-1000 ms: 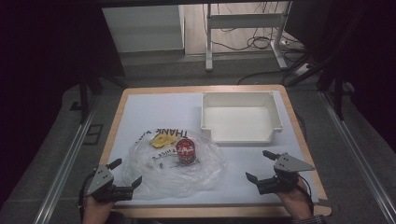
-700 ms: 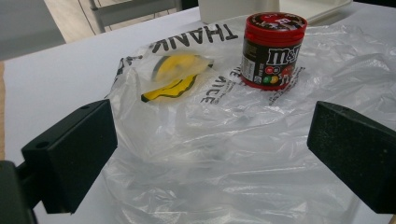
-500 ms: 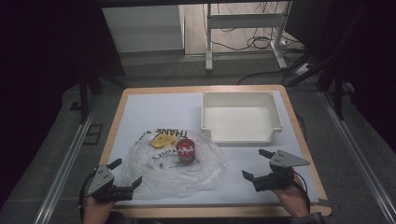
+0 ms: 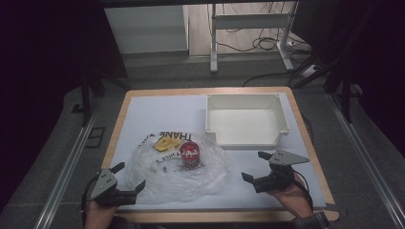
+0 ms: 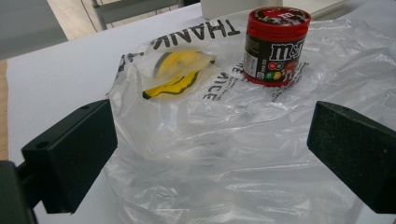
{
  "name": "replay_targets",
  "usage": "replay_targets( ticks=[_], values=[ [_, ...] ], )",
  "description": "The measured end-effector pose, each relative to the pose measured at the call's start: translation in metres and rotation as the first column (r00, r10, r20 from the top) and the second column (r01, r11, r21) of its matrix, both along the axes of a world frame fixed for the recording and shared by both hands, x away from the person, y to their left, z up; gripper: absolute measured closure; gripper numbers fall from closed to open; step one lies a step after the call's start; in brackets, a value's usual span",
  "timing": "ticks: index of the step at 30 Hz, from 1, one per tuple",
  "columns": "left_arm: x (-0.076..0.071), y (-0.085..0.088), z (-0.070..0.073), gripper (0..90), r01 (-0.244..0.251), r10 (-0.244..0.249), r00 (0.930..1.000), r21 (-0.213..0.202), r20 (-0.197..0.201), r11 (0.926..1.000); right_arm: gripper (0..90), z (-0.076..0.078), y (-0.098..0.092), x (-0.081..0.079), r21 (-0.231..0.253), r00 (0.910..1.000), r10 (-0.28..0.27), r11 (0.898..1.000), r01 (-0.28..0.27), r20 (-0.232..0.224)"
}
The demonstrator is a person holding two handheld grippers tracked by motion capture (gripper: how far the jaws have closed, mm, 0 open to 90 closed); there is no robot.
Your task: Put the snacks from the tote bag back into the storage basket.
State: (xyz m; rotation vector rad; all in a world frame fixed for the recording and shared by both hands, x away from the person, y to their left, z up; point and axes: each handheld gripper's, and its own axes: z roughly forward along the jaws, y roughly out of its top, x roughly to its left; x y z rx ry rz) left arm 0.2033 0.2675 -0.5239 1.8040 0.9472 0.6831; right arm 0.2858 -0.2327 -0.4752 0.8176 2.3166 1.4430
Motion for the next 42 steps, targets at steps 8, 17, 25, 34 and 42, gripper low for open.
replay_targets(
  ticks=[8, 17, 25, 34, 42],
  values=[
    [0.000, 0.001, 0.001, 1.5, -0.006, 0.006, 1.0000, 0.002, 0.005, 1.0000, 1.1, 0.002, 0.010, 0.005, -0.047, 0.9998, 0.018, 0.999, -0.017, 0.004],
    [-0.002, 0.002, 0.002, 1.5, -0.001, 0.001, 0.9997, -0.017, 0.026, 0.9999, 1.1, 0.002, 0.018, 0.010, -0.079, 0.9994, 0.032, 0.996, -0.033, -0.010],
    [-0.004, 0.004, 0.005, 1.0, 0.012, -0.007, 0.9975, -0.071, 0.071, 0.9974, 1.6, 0.006, 0.030, 0.015, -0.089, 0.9984, 0.055, 0.995, -0.056, -0.013],
    [-0.007, 0.006, 0.008, 0.6, 0.015, -0.004, 0.9930, -0.097, 0.118, 0.9952, 2.3, 0.007, 0.046, 0.026, -0.098, 0.9947, 0.071, 0.992, -0.078, -0.074],
    [-0.008, 0.006, 0.008, 1.0, 0.013, -0.003, 0.9930, -0.084, 0.118, 0.9964, 3.4, 0.007, 0.060, 0.031, -0.135, 0.9925, 0.092, 0.986, -0.102, -0.081]
  ],
)
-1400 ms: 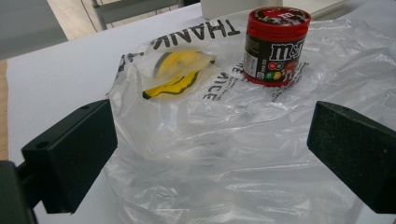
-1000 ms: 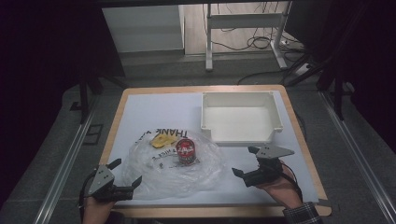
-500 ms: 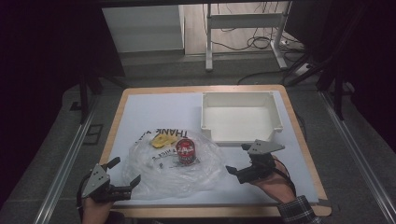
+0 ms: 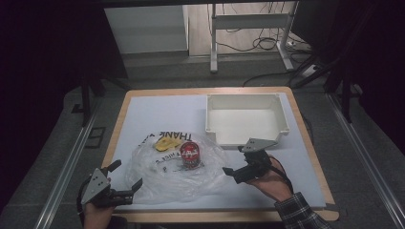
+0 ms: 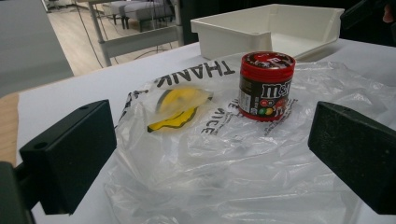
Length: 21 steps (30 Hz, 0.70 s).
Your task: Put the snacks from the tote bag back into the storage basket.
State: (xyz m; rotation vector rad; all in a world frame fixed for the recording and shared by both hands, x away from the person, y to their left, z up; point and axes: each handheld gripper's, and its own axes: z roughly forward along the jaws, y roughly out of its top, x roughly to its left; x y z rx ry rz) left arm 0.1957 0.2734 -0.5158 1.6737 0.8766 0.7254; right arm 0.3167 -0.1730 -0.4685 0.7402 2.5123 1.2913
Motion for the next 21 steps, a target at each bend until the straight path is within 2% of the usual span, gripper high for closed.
replay_targets(
  ticks=[10, 14, 21],
  values=[
    [-0.001, 0.000, 0.000, 1.3, -0.003, 0.003, 1.0000, 0.007, 0.002, 1.0000, 6.9, 0.000, 0.017, 0.007, -0.046, 0.9996, 0.030, 0.998, -0.030, 0.001],
    [-0.001, 0.000, 0.001, 1.4, -0.002, 0.002, 1.0000, 0.012, 0.004, 0.9999, 9.2, -0.002, 0.023, 0.011, -0.048, 0.9990, 0.040, 0.998, -0.041, -0.018],
    [-0.001, 0.000, 0.001, 1.5, -0.003, 0.003, 1.0000, 0.013, 0.005, 0.9999, 9.6, -0.004, 0.033, 0.016, -0.069, 0.9985, 0.055, 0.996, -0.055, -0.010]
  ],
)
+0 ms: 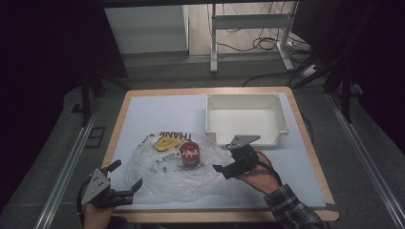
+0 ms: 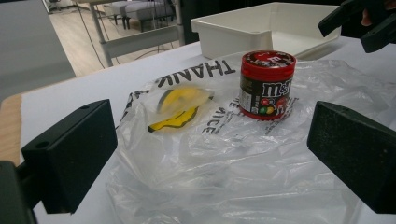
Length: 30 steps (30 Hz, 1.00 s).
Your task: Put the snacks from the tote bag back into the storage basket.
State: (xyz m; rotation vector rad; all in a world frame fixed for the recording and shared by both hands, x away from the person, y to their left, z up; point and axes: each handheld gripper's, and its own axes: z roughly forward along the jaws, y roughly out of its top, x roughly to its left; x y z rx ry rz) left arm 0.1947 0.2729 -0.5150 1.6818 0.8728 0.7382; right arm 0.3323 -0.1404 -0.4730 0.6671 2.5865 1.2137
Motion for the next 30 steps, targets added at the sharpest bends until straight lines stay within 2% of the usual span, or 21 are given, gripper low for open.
replay_targets(
  ticks=[6, 9, 16, 30],
  values=[
    [0.000, 0.000, 0.000, 1.5, -0.001, 0.001, 1.0000, 0.000, 0.001, 1.0000, 9.7, 0.000, 0.011, 0.004, -0.005, 0.9999, 0.014, 1.000, -0.014, 0.001],
    [0.000, 0.000, 0.000, 1.5, -0.001, 0.001, 1.0000, 0.000, 0.002, 1.0000, 10.1, -0.001, 0.020, 0.008, 0.008, 0.9997, 0.019, 1.000, -0.019, -0.016],
    [0.000, 0.000, 0.000, 1.6, -0.001, 0.001, 1.0000, 0.001, 0.003, 1.0000, 10.6, -0.004, 0.034, 0.013, 0.001, 0.9992, 0.040, 0.999, -0.040, -0.007],
    [0.000, 0.000, 0.000, 1.7, -0.001, 0.001, 1.0000, 0.007, 0.001, 1.0000, 13.9, -0.014, 0.071, 0.022, -0.077, 0.9953, 0.096, 0.992, -0.096, -0.004]
  ],
)
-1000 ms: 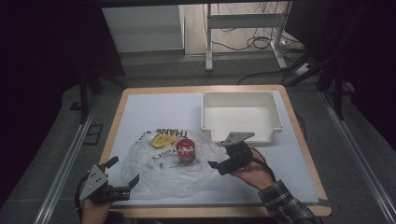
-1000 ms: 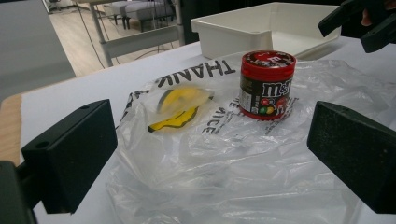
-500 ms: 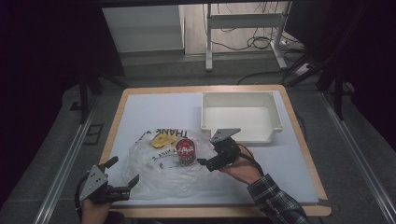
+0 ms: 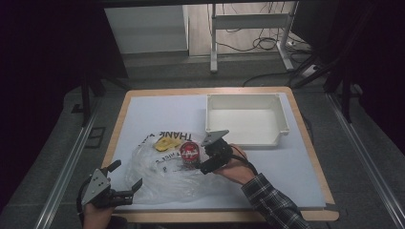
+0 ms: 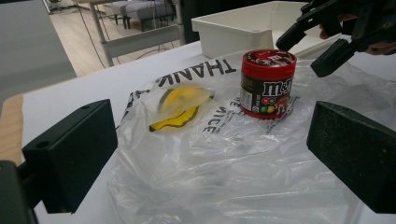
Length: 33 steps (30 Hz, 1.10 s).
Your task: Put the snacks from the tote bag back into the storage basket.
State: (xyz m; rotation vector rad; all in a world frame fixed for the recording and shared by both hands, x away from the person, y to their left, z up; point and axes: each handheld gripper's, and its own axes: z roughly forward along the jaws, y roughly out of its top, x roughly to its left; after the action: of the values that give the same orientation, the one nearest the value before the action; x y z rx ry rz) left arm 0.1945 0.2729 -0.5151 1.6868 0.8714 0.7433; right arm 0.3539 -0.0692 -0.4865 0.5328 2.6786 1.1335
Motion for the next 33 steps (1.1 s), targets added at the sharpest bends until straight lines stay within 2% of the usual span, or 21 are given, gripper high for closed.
replay_targets(
  ticks=[9, 17, 33],
  values=[
    [0.000, 0.000, 0.000, 1.8, -0.001, 0.001, 1.0000, 0.002, 0.000, 1.0000, 14.3, -0.010, 0.022, 0.006, -0.041, 1.0000, -0.003, 0.999, 0.003, -0.003],
    [0.000, 0.000, 0.000, 1.8, 0.000, 0.000, 1.0000, 0.003, 0.000, 1.0000, 15.2, -0.020, 0.036, 0.011, -0.054, 0.9996, -0.021, 0.998, 0.020, -0.016],
    [0.000, -0.001, 0.000, 2.0, 0.001, -0.001, 1.0000, 0.010, 0.000, 0.9999, 25.0, -0.028, 0.046, 0.015, -0.068, 0.9990, -0.045, 0.997, 0.045, -0.001]
  ],
)
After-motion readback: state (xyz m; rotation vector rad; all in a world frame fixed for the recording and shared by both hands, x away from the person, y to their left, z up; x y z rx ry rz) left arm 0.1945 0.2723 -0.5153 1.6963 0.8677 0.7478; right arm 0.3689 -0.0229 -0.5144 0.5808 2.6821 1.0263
